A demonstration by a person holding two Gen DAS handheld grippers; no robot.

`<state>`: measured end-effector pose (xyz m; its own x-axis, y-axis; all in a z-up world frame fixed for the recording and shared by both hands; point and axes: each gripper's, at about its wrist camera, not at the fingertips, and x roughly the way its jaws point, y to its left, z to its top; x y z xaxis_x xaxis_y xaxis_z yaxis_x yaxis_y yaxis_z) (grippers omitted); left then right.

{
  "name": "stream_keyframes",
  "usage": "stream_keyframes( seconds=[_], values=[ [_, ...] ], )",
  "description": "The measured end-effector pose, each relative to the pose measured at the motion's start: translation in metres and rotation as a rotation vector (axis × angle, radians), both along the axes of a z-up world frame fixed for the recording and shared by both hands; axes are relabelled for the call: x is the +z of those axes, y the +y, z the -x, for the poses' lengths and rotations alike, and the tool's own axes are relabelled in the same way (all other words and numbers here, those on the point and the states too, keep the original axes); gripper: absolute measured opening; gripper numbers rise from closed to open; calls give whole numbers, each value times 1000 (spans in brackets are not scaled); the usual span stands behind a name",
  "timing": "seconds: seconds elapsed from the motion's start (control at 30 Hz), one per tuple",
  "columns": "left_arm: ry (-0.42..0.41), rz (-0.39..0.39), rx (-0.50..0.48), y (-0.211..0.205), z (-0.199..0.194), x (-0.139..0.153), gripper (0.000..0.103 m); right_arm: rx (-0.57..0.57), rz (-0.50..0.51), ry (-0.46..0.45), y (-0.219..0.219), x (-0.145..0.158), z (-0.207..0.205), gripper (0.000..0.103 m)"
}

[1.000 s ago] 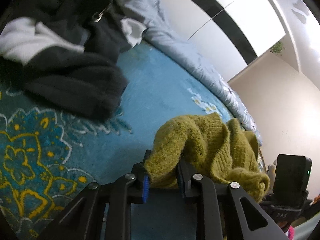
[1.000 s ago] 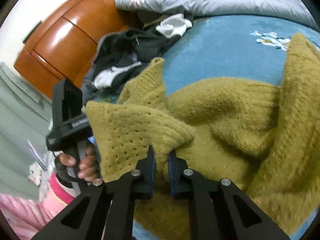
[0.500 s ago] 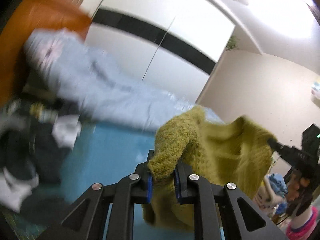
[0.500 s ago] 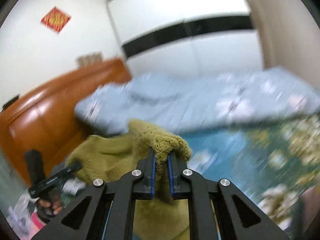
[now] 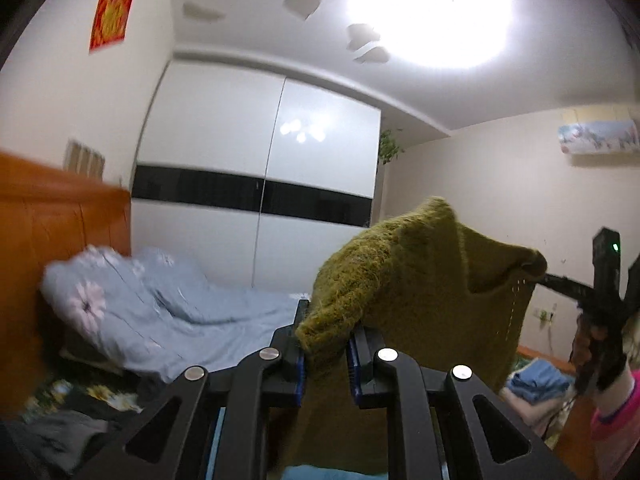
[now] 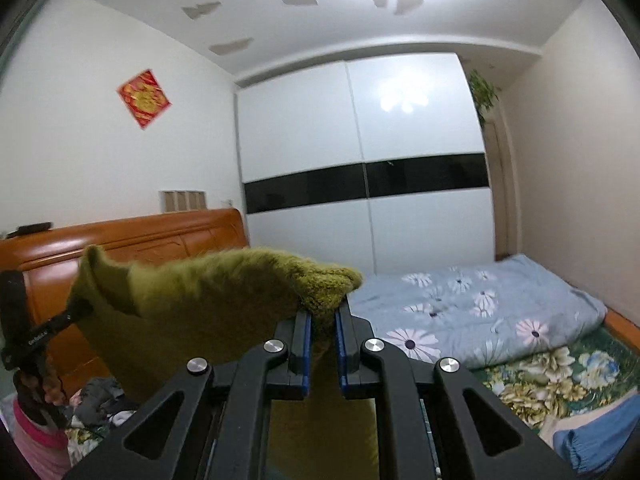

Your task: Fold clothes

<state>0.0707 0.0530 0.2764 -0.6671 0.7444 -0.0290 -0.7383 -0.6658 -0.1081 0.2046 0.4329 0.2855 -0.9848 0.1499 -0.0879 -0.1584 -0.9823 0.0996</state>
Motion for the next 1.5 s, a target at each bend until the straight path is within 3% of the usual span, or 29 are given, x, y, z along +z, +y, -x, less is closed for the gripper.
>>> stream_keyframes(
  seconds=[0.1,0.2,0.33,0.47,0.57,0.73,0.9,1.07,1.17,1.23,1.3,1.4,1.5],
  values=[
    [37,23,19,-20,-25,10,17,29,-52,0,-21,1,-16,10],
    [33,72,42,-12,-20,17,17,35,-41,-33,-21,0,-7,10],
    [-123,148,32,20,46,-7,17,-8,-13,-119,-1,-14,29,10],
    [-316,210,31,72,146,-65,17,-82,22,-240,35,-46,89,10],
    [-387,261,87,111,201,-113,17,-124,64,-360,67,-80,146,10],
    [-672,229,131,156,272,-192,16,-174,127,-527,106,-151,223,10],
    [-727,255,238,185,322,-231,13,-202,148,-645,134,-213,280,10],
    [-842,304,277,207,365,-293,13,-182,287,-728,167,-279,323,11],
    [-875,329,290,215,380,-327,13,-155,312,-783,172,-314,337,13],
    [-909,319,302,215,385,-346,14,-131,314,-800,176,-332,342,33],
    [-962,286,284,212,390,-363,16,-125,322,-789,182,-336,334,43],
    [-1048,231,248,206,394,-377,26,-118,335,-767,192,-339,321,50],
    [-1078,187,220,197,385,-372,32,-119,386,-742,205,-336,290,51]
  ],
)
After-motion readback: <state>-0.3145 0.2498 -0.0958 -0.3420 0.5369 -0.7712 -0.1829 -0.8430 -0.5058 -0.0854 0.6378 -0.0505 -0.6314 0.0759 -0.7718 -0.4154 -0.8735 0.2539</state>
